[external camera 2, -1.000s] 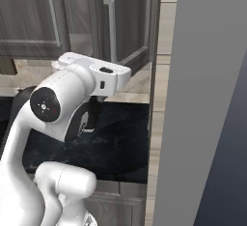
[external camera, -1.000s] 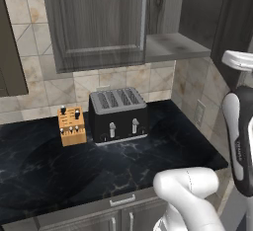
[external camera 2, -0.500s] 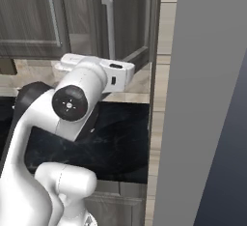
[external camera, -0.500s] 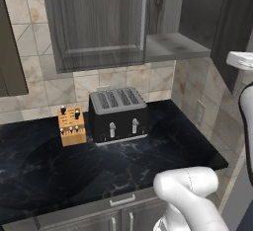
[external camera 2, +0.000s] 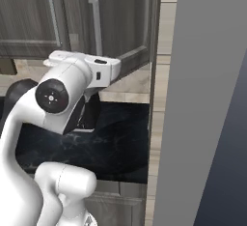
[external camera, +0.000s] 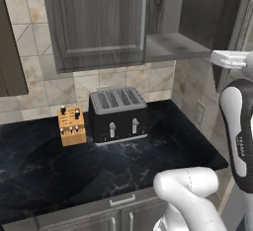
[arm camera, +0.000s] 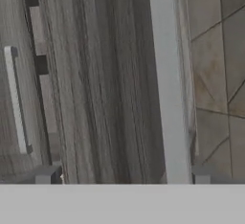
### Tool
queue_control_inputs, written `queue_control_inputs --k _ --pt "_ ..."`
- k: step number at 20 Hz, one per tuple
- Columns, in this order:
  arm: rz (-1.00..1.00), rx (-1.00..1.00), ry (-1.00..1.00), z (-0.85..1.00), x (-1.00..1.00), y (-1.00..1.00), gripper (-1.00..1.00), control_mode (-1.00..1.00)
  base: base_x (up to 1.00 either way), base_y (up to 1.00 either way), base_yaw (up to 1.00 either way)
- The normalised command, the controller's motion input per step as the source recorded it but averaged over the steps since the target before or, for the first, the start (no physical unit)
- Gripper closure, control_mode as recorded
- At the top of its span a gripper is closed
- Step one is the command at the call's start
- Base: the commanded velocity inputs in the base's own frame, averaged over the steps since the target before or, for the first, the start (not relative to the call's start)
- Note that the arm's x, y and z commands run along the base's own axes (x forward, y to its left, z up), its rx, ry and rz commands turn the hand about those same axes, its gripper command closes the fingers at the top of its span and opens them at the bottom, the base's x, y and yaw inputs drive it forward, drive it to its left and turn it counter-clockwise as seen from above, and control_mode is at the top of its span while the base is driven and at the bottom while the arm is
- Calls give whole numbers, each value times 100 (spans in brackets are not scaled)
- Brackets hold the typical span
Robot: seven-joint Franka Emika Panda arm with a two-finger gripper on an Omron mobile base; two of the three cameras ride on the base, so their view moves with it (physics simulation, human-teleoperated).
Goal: Open the cabinet. Pick the spray and place it next to the sink. Then close the cabinet.
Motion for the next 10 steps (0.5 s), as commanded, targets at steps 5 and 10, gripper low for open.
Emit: queue_control_inputs --k 5,10 --pt "0 0 0 0 81 5 -100 -100 0 0 0" --pt "3 0 0 0 95 0 -100 -100 0 0 0"
